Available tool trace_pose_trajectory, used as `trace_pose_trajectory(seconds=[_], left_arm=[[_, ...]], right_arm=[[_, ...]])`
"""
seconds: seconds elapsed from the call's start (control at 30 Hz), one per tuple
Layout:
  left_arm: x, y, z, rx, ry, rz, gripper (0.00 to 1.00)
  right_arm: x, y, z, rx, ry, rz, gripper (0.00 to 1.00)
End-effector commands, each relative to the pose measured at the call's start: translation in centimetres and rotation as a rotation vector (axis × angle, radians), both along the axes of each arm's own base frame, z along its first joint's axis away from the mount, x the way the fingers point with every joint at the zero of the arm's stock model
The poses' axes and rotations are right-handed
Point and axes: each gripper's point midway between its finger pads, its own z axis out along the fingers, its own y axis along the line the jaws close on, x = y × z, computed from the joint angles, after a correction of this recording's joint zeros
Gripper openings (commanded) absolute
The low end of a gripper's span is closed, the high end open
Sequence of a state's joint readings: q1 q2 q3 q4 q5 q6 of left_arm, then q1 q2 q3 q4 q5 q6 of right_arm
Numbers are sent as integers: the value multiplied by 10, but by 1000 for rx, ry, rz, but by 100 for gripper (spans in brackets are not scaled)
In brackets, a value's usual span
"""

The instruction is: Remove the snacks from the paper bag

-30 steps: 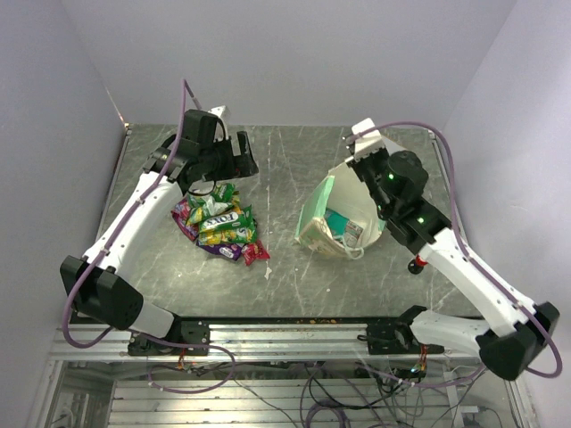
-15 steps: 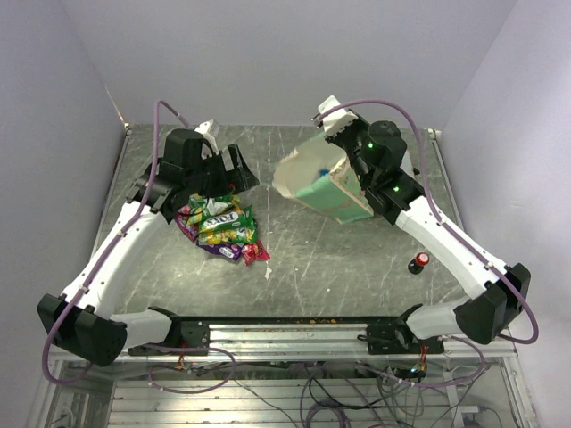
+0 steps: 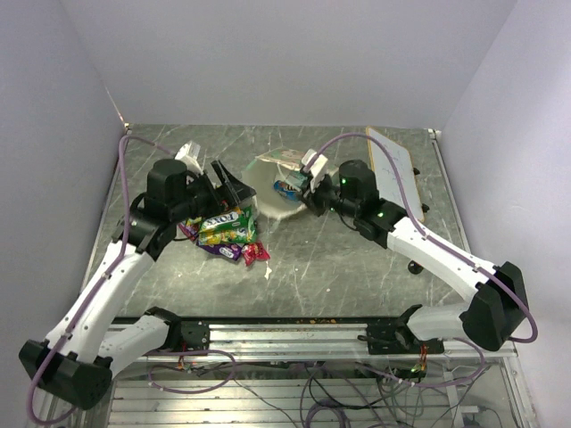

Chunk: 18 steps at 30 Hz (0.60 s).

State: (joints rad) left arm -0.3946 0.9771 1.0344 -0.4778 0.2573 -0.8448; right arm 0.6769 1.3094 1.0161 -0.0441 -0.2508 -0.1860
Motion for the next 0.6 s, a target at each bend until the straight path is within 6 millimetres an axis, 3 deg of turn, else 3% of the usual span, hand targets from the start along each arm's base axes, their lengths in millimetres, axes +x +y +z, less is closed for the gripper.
trace_pose_trajectory(seconds=[0.0,0.1,0.27,0.43,0.57], left_arm=[[-7,-15,2,-215,-13,-5,99],[-9,-19,-2,-282,-3,-7,98],[-11,-24,-6,-213,-27,-32,99],[-22,-51,-20,-122,-58,-63,100],[-30,-75,-31,-71,-88,-73,93]], right_arm=[[-37,25,24,178,124,122,0],[-46,22,25,152,132,152,0],[-37,8,40,165,64,68,0],[-46,22,60,235,89,136,0],[-46,23,69,271,98,129,0]])
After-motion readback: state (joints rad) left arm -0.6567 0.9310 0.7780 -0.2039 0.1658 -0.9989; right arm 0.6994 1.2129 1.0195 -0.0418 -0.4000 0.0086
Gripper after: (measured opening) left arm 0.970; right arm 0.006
